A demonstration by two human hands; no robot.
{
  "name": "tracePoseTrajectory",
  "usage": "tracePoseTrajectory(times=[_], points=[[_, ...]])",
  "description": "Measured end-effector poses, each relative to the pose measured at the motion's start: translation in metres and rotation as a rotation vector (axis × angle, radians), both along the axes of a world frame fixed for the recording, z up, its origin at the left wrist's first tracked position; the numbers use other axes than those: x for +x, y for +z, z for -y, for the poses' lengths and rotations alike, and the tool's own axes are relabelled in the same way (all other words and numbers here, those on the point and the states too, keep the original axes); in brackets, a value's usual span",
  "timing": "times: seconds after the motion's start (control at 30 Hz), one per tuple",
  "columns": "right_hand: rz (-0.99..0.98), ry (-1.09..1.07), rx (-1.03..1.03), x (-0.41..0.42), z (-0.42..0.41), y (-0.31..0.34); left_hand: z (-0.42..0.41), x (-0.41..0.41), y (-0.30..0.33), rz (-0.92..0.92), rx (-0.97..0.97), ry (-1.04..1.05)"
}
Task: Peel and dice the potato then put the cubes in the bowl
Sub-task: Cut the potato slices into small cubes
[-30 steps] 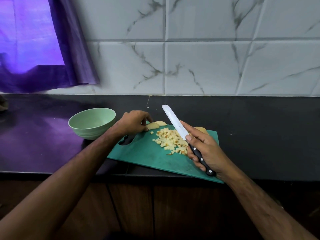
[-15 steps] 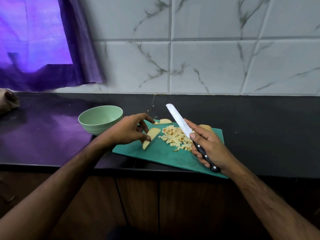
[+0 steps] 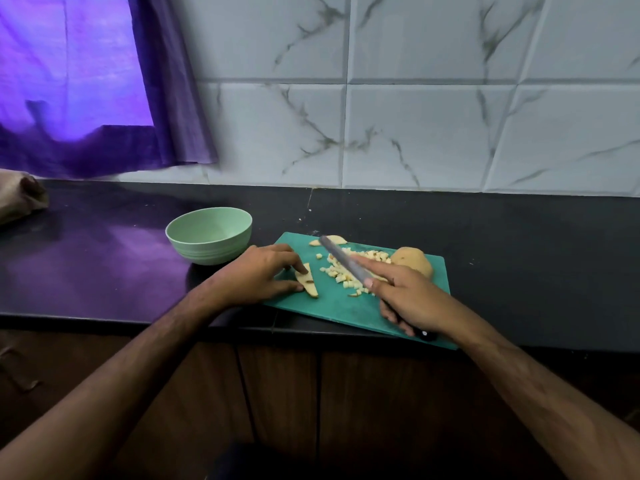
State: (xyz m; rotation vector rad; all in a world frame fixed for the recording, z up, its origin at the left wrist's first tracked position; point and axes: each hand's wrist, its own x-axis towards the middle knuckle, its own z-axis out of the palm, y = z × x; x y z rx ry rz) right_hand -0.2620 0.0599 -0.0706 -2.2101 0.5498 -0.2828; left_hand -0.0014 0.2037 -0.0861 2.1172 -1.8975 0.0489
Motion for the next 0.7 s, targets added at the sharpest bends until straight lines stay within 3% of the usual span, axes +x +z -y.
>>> tracePoseTrajectory(times=[0.2,0.7], points=[[-0.295,0.036,-0.503,0.006,-0.038,0.009,0.004,-0.008,-0.014,-0.081,-0.116,-0.004],[-0.307,0.021,-0.490,0.025,-0.045,0.017,0.005,-0.020,-0.027,-0.042,-0.250,0.026]])
